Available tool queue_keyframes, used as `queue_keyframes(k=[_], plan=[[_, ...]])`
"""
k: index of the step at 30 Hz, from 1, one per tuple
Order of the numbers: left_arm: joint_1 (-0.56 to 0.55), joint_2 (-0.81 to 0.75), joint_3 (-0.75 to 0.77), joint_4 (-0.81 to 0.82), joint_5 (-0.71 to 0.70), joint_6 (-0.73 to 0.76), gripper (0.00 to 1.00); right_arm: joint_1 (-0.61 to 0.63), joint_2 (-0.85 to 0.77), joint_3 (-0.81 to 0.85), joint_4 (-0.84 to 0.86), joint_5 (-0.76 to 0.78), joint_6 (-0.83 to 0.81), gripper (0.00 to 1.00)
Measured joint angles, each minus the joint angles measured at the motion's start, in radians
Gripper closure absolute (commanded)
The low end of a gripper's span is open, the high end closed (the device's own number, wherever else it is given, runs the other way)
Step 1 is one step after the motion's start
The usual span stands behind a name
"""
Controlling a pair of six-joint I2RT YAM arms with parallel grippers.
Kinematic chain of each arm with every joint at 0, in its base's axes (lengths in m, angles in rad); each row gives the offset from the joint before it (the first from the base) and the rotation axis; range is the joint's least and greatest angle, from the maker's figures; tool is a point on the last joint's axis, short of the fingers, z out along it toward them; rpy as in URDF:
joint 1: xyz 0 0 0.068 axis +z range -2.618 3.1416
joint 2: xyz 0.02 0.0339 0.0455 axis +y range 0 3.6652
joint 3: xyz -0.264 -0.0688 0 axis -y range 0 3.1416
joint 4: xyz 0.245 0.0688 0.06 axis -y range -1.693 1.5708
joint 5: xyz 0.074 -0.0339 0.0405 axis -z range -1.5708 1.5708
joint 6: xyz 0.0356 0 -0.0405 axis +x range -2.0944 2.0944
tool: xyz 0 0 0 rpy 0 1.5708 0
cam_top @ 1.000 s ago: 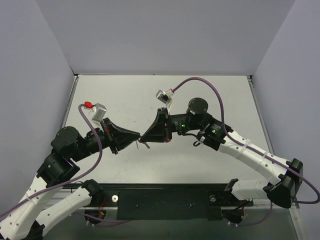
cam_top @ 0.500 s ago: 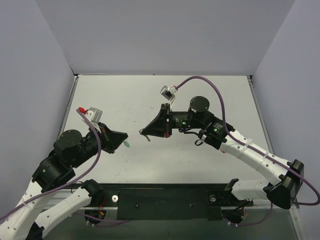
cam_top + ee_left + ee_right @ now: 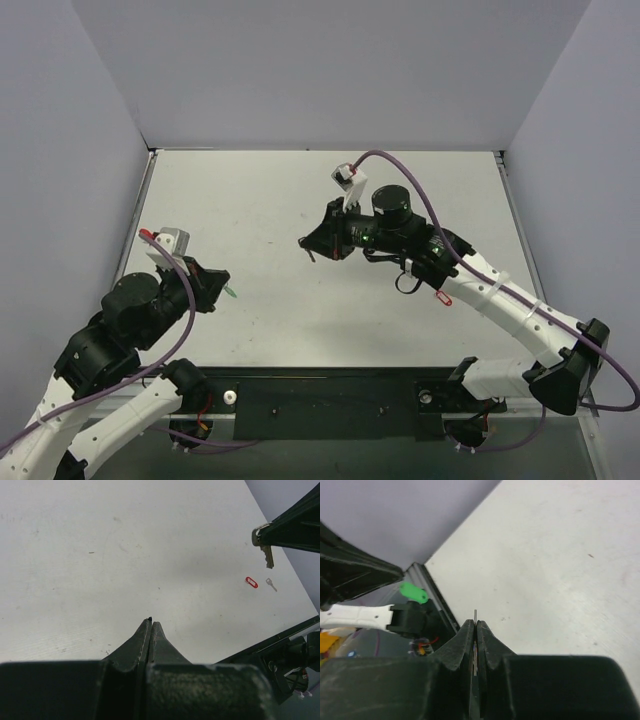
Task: Remove the keys from the keyring
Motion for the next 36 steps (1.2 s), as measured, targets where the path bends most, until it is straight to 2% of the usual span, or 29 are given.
queue_keyframes(k=[5, 12, 18, 25, 31, 36], plan=[[0.0, -0.05, -0.037, -0.014, -0.022, 0.021, 1.0, 0.007, 0.093, 0.133, -0.172, 0.163, -0.059, 1.0], [0.0, -0.151, -0.116, -0.013, -0.037, 0.034, 1.0, 0.013, 0.237, 0.236, -0.378, 0.418, -0.079, 1.0], [0.0, -0.241, -0.198, 0.001, -0.051, 0.034, 1.0, 0.014, 0.361, 0.326, -0.517, 0.578, -0.078, 1.0], [0.0, -0.253, -0.219, 0.025, -0.051, 0.043, 1.0, 0.014, 0.423, 0.363, -0.575, 0.693, -0.074, 1.0], [0.0, -0.252, -0.224, 0.039, -0.049, 0.046, 1.0, 0.014, 0.481, 0.411, -0.583, 0.733, -0.068, 1.0], [0.0, -0.252, -0.226, 0.041, -0.047, 0.046, 1.0, 0.006, 0.563, 0.446, -0.561, 0.716, -0.042, 0.89]])
